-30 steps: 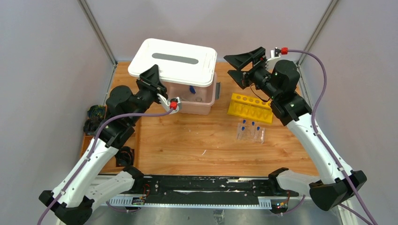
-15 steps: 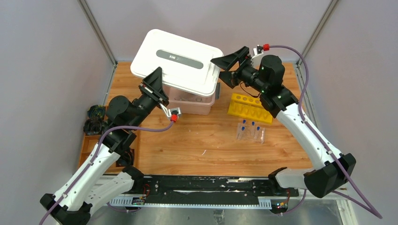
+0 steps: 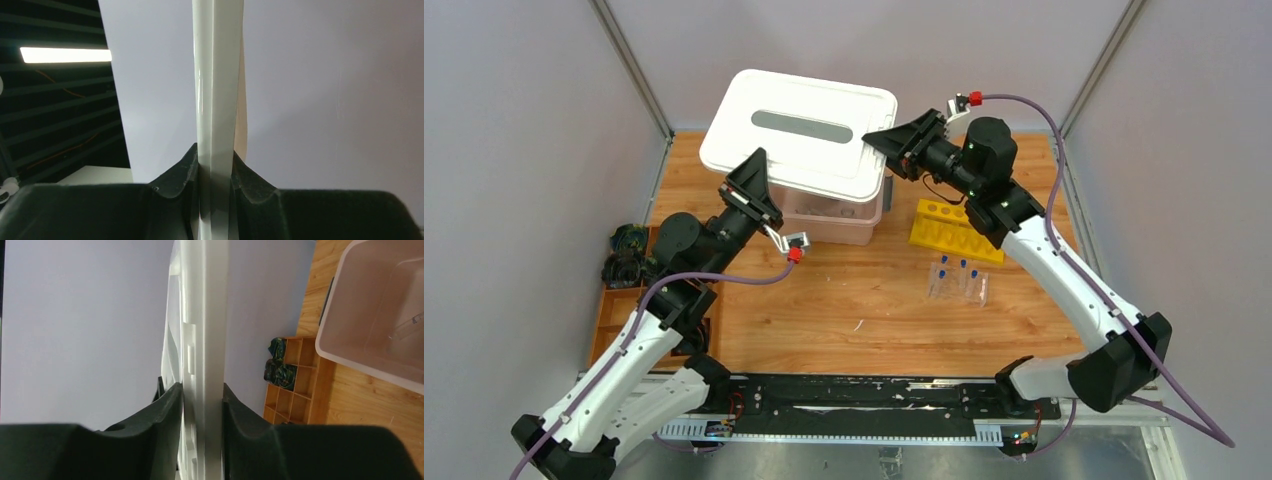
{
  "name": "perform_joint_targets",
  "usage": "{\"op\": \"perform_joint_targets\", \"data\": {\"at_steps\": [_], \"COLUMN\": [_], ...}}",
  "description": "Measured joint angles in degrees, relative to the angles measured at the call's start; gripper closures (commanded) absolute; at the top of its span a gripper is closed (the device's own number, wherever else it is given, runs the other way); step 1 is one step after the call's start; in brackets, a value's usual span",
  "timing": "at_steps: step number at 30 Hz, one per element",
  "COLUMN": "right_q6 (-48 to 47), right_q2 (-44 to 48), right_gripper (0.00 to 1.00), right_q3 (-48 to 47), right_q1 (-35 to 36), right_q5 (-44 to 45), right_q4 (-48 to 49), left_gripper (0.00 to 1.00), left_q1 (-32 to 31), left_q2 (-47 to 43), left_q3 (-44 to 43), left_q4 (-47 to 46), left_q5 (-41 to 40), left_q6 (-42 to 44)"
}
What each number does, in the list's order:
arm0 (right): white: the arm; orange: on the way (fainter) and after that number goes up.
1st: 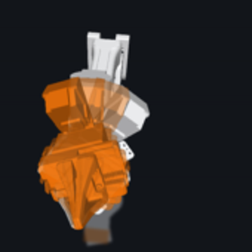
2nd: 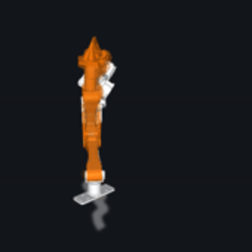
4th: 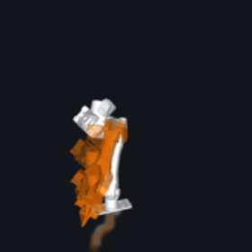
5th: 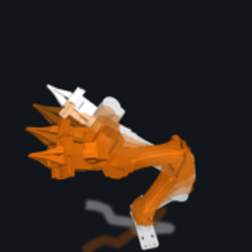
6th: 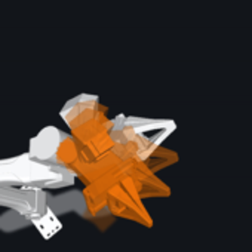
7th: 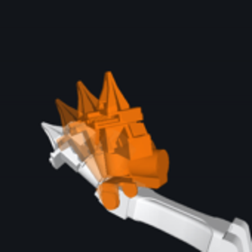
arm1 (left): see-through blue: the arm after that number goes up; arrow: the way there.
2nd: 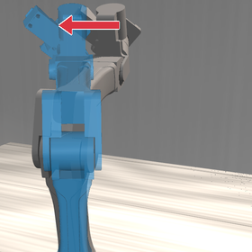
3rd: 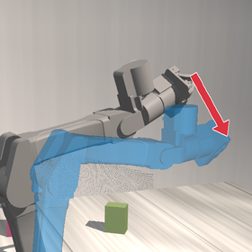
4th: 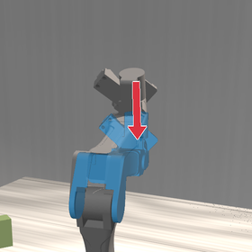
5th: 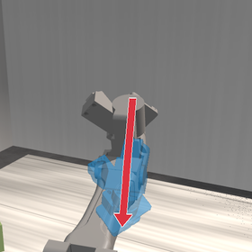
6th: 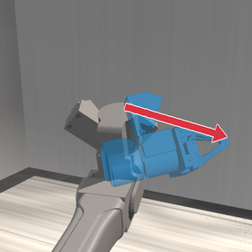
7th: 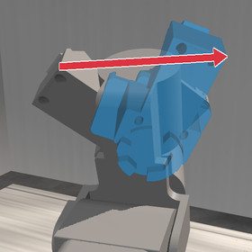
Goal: Organize the chemistry lab equipment
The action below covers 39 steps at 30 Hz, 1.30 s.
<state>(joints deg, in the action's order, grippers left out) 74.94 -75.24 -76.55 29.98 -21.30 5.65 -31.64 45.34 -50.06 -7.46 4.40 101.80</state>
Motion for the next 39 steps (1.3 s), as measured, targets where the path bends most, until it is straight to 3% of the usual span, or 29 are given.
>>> {"op": "perform_joint_targets", "data": {"at_steps": [2,5,6,11,18,25,33,39], "right_q6": [0.37,1.73,2.62,3.23,0.42,0.42,2.82,4.85], "right_q2": [-0.48,-1.29,-1.92,-5.35,-11.58,-17.49,-20.28,-21.38], "right_gripper": [0.81,0.93,0.96,0.96,0.96,0.97,0.97,0.96], "right_q3": [0.11,0.7,0.7,1.29,1.18,1.18,1.46,2.4], "right_q1": [0.0,0.0,0.0,-1.03,-5.92,-9.46,-9.53,-9.53], "right_q5": [-0.15,-0.72,-0.98,-2.12,-4.46,-6.84,-10.21,-12.09], "right_q4": [0.76,2.38,4.35,8.11,6.4,7.41,13.25,18.43], "left_gripper": [0.73,0.12,0.02,0.0,0.0,0.0,0.0,0.01], "left_q1": [0.02,0.02,-0.02,-0.44,-0.39,-0.04,14.19,21.68], "left_q2": [-1.22,-2.51,-2.34,2.67,4.37,3.19,19.47,26.16], "left_q3": [2.45,5.62,6.56,7.13,-2.71,-6.25,-29.9,-36.26], "left_q4": [-0.37,-1.46,-1.22,2.54,29.53,46.47,55.98,57.92], "left_q5": [-0.48,-1.03,-0.92,-5.09,-7.19,-3.98,6.67,11.39], "left_q6": [-0.28,-0.72,-0.52,-2.8,-12.76,-25.24,-50.38,-63.39]}}
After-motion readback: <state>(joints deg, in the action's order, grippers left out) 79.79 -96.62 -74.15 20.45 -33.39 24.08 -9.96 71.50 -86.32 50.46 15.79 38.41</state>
